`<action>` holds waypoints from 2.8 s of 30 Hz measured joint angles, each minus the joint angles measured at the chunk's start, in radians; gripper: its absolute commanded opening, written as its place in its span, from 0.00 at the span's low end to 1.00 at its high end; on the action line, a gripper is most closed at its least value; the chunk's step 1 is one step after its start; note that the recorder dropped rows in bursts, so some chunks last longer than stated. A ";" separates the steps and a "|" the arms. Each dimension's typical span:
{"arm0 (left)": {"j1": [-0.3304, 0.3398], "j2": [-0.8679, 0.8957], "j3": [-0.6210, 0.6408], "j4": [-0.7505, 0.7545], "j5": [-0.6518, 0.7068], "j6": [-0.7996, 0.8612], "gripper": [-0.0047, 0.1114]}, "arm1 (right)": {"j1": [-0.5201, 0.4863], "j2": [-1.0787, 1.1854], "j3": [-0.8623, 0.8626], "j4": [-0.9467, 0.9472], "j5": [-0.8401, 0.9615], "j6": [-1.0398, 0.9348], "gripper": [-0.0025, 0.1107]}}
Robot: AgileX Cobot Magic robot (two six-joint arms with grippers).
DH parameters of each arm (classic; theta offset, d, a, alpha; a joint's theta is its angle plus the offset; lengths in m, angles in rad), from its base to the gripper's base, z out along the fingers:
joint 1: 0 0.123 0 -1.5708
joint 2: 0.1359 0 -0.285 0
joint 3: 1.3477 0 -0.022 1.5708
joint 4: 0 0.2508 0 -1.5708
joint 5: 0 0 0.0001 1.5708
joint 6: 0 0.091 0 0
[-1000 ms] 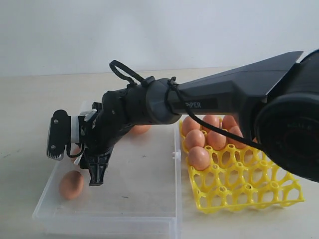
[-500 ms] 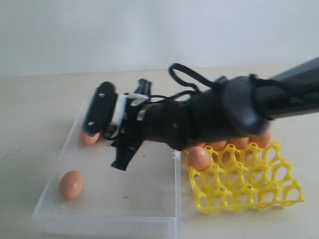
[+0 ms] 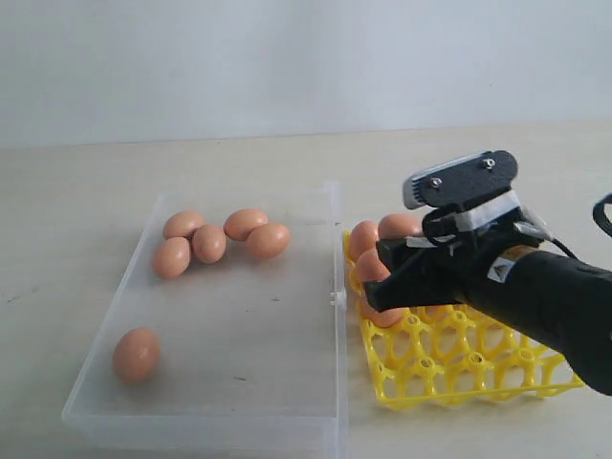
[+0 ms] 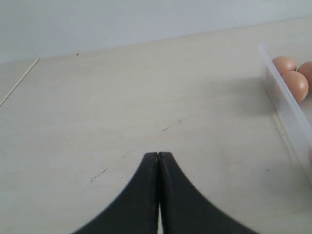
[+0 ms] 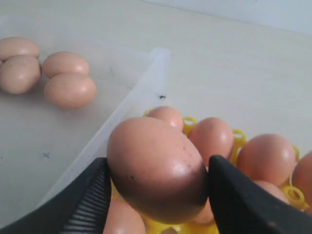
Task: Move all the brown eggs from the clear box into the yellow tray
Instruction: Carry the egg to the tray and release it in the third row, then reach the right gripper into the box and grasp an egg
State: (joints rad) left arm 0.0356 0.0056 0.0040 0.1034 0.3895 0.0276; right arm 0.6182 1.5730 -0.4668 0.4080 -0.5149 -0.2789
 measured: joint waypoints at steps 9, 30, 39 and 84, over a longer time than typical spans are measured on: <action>0.000 0.000 0.000 0.000 0.000 0.000 0.04 | -0.021 0.000 0.109 -0.075 -0.106 0.117 0.02; 0.000 0.000 0.000 0.000 0.000 0.000 0.04 | -0.021 -0.151 -0.021 -0.098 0.185 -0.012 0.02; 0.000 0.000 0.000 0.000 0.000 0.000 0.04 | 0.135 -0.001 -0.598 -0.253 0.844 -0.134 0.23; 0.000 0.000 0.000 0.000 0.000 0.000 0.04 | 0.303 0.671 -1.104 -0.042 1.007 0.450 0.02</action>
State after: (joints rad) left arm 0.0356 0.0056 0.0040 0.1034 0.3895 0.0276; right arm 0.9214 2.2444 -1.5712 0.3659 0.4926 0.1712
